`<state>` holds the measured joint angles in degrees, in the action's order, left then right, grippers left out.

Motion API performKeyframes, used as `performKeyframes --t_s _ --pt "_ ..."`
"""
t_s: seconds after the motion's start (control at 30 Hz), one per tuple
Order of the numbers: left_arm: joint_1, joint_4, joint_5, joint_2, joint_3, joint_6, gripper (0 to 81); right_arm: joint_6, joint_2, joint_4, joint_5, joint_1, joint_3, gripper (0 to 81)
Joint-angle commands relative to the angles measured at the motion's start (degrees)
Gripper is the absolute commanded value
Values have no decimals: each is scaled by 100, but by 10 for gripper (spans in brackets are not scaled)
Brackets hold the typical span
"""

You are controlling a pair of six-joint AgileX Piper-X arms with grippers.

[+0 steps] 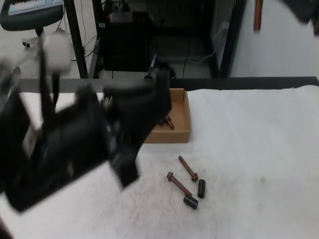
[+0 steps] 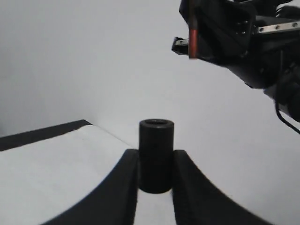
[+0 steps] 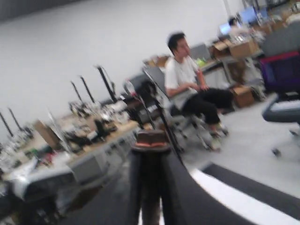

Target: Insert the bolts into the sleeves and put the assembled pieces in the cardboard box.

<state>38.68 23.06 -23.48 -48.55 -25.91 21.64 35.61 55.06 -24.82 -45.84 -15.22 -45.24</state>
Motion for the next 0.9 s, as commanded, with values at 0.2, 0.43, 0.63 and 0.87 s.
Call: performKeyframes --t_s 0.2,0.43,0.63,0.87 --pt "-104 1443 -495 71 1181 535 2 1137 844 -1997 -282 -940 104 8" --pt "-104 1404 -486 23 1180 -243 2 697 1638 -2088 -159 -1811 104 8" --pt "-117 1404 -463 23 1180 -490 2 560 2039 -2719 -86 -2030 104 8" --pt "-257 1465 -464 23 1180 -490 2 418 2050 -3013 -146 -2020 104 8"
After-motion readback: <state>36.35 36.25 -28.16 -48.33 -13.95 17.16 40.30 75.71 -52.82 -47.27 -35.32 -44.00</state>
